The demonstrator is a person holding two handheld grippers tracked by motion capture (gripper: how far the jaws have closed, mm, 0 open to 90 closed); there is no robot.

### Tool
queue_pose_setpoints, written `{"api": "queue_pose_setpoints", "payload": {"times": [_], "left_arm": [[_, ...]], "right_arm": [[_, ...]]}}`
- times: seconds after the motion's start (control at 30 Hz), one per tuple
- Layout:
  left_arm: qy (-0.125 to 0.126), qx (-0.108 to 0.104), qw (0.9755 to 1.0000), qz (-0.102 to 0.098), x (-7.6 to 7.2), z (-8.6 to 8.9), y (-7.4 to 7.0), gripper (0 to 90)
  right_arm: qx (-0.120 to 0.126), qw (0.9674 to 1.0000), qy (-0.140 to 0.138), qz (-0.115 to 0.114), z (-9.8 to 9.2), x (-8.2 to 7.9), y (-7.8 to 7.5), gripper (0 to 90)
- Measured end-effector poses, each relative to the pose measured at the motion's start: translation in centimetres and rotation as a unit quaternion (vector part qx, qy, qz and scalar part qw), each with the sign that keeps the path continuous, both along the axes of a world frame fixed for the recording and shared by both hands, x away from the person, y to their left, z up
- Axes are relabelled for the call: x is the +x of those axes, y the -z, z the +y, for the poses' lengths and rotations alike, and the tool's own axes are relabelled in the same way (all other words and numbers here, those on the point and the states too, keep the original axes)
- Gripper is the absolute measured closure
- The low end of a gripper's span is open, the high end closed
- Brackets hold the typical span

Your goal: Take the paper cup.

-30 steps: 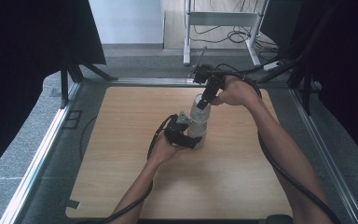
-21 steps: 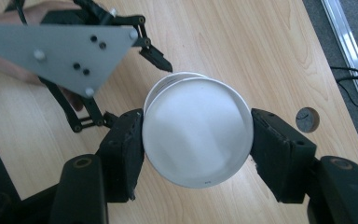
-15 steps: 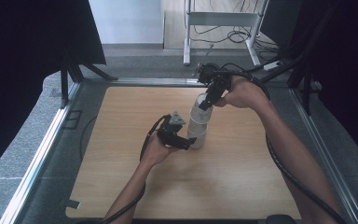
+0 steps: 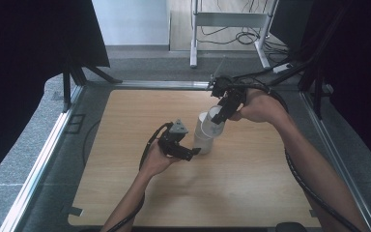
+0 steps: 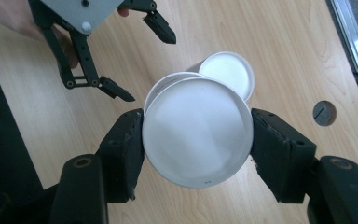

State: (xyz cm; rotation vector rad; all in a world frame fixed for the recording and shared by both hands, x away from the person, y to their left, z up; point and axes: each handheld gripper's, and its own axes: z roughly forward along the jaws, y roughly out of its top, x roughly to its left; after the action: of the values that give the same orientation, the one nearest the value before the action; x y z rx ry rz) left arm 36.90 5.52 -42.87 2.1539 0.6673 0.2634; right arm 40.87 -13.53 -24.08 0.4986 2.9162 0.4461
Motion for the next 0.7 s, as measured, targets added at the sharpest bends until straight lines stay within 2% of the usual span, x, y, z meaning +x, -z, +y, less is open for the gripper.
{"api": "queue_pose_setpoints", "payload": {"times": [0.27,0.4,0.7], "left_arm": [[0.020,0.011,0.9997,-0.004,-1.2,0.2,0.0,12.9],[0.022,0.008,0.9997,-0.004,-1.6,0.5,0.1,12.9],[0.030,0.013,0.9993,-0.015,-2.6,0.6,0.2,13.1]], "right_arm": [[0.015,0.9999,-0.002,-0.002,-1.2,-1.2,0.7,37.4],[0.019,0.9998,-0.004,-0.004,-1.9,-1.6,1.1,37.4],[0.029,0.9991,-0.029,-0.013,-2.6,-3.0,2.1,37.4]]}}
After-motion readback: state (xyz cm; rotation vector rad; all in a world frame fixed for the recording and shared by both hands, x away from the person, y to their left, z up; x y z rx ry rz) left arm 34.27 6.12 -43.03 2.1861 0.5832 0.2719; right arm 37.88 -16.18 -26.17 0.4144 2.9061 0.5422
